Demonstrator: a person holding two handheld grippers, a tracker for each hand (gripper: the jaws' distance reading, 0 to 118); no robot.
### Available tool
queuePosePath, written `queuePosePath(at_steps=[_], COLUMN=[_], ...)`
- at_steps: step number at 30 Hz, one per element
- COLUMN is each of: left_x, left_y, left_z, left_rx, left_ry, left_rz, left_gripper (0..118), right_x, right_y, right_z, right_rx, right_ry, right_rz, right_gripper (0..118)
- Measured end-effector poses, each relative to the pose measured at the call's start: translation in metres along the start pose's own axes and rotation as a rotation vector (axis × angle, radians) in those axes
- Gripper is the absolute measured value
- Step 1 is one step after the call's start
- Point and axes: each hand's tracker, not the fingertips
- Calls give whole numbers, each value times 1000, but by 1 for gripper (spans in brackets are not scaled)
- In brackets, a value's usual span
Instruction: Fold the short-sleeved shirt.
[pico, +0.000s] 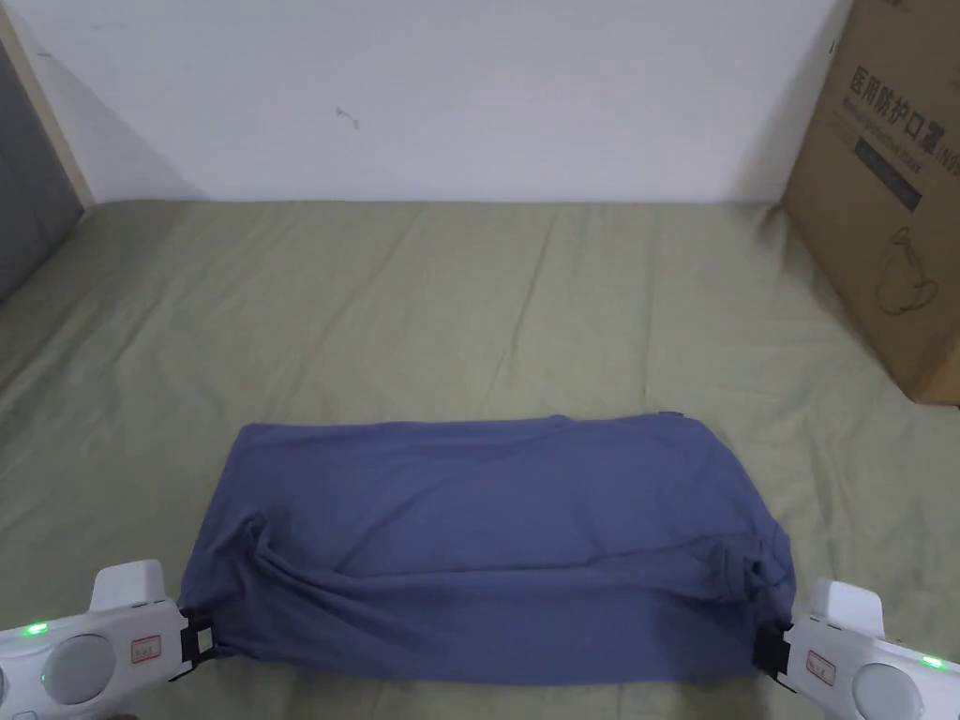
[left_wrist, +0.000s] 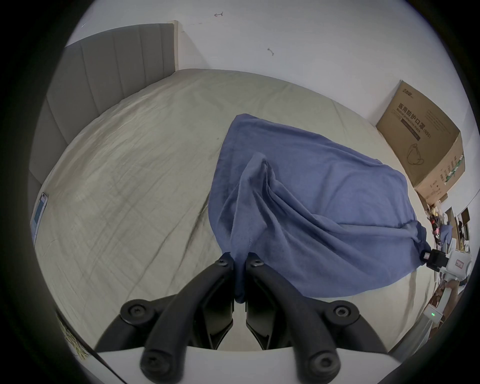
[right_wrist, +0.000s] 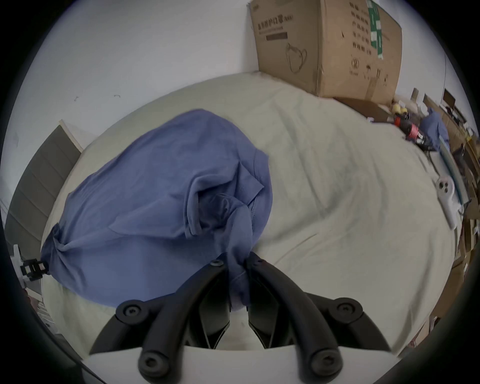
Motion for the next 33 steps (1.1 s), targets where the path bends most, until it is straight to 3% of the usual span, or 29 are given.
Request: queuePosePath(at_steps=[3,15,22,28,30,31,33], left_x=[-4,-35,-46,-33,-25,-22,-13], left_y=[-2,-80,-113,-111,-108,-104,-93], left_z=[13,64,38,45,58,68,91], left_rx=[16,-12,-87,-70,-50,-30,54], left_ry=[-6,-21,0,38,46,43,6], left_rz=[12,59,79,37,27,27,43], left_gripper=[4,4,4,7,25,47,85], right_x=[11,24,32,20,14,16,8], right_y=[-2,-80,-125,-115,-107,-99,-80], right_z=[21,103,72,87,103,107,131], right_rx=[35,0,-142,-109,-58,-18,73], right_ry=[17,3,-16,-39,-37,-32,-9], right_rz=[-43,-31,-69,-53,-27,-6,22], right_gripper=[8,8,8,8,12,23,61])
